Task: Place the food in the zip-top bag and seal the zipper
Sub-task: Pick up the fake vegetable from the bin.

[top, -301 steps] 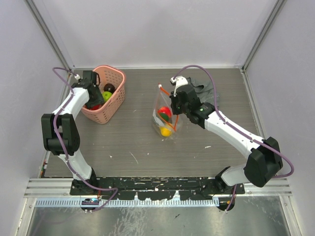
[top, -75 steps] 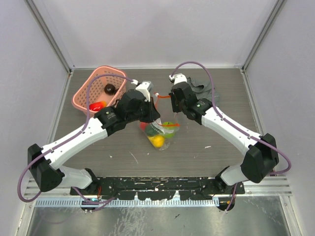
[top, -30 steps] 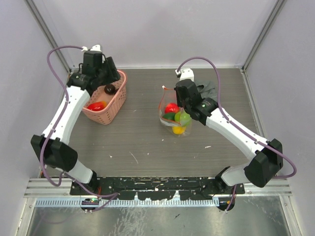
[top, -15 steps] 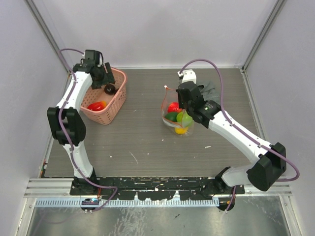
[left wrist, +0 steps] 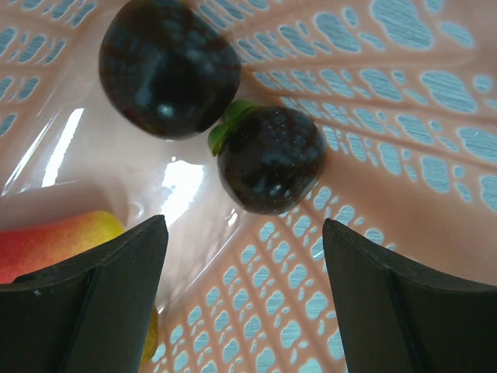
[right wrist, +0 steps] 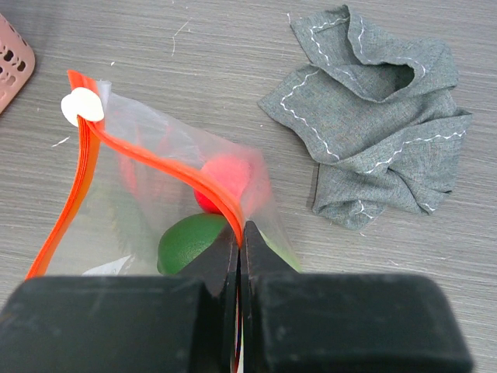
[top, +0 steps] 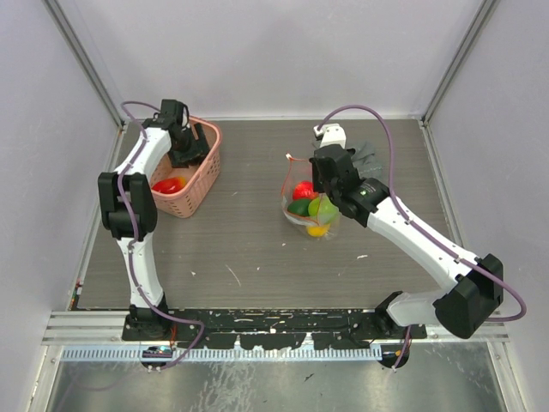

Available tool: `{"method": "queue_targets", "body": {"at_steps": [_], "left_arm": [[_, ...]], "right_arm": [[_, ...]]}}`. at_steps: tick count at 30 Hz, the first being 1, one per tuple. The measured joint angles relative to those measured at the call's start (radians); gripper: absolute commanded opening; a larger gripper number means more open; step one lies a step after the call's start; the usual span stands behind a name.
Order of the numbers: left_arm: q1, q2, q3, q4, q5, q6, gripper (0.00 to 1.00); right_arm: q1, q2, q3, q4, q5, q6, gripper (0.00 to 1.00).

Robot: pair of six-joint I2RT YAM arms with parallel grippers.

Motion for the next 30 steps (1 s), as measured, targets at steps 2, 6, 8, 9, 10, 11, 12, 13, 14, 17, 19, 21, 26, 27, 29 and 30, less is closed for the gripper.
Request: {"method": "queue_targets", "body": {"at_steps": [2,6,8,9,10,11,12,13,14,17,19,21,26,27,29,30], "left_arm": [[0.001,0.005,-0.010,0.031,0.013,-0.014,0.82],[0.004,0.011,-0.052,0.097,0.034,-0.052,0.82],[0.005,0.024,-0.066,0.119,0.036,-0.061,0.81],[0.006,0.031,-0.069,0.127,0.036,-0.066,0.80],[0.006,0.042,-0.069,0.135,0.037,-0.073,0.80],[0.008,0.054,-0.069,0.144,0.039,-0.078,0.80],[0.010,0.064,-0.070,0.157,0.045,-0.082,0.80],[0.011,0.073,-0.074,0.171,0.043,-0.080,0.79],[0.013,0.076,-0.080,0.194,0.037,-0.081,0.78],[0.019,0.079,-0.090,0.229,0.037,-0.082,0.76],[0.021,0.084,-0.092,0.245,0.037,-0.082,0.73],[0.022,0.089,-0.092,0.260,0.038,-0.082,0.66],[0.022,0.090,-0.102,0.286,0.046,-0.078,0.45],[0.022,0.088,-0.108,0.296,0.047,-0.075,0.41],[0.022,0.084,-0.119,0.310,0.047,-0.072,0.35],[0.022,0.078,-0.129,0.318,0.047,-0.071,0.32]], "right_arm": [[0.000,0.000,0.000,-0.005,-0.003,0.001,0.01],[0.000,0.000,0.000,-0.018,-0.011,0.002,0.01],[0.000,0.000,0.000,-0.021,-0.018,0.003,0.01],[0.000,0.000,0.000,-0.022,-0.022,0.005,0.01],[0.000,0.000,0.000,-0.023,-0.025,0.005,0.01],[0.000,0.000,0.000,-0.024,-0.027,0.006,0.01],[0.000,0.000,0.000,-0.025,-0.029,0.006,0.01],[0.000,0.000,0.000,-0.027,-0.029,0.006,0.01],[0.000,0.000,0.000,-0.029,-0.030,0.006,0.01],[0.000,0.000,0.000,-0.034,-0.031,0.009,0.01],[0.000,0.000,0.000,-0.039,-0.034,0.010,0.01],[0.000,0.000,0.000,-0.043,-0.037,0.011,0.01],[0.000,0.005,0.000,-0.051,-0.039,0.014,0.01],[0.000,0.007,0.000,-0.052,-0.040,0.014,0.01],[0.000,0.010,0.000,-0.052,-0.040,0.014,0.01],[0.000,0.011,0.000,-0.052,-0.041,0.014,0.01]]}}
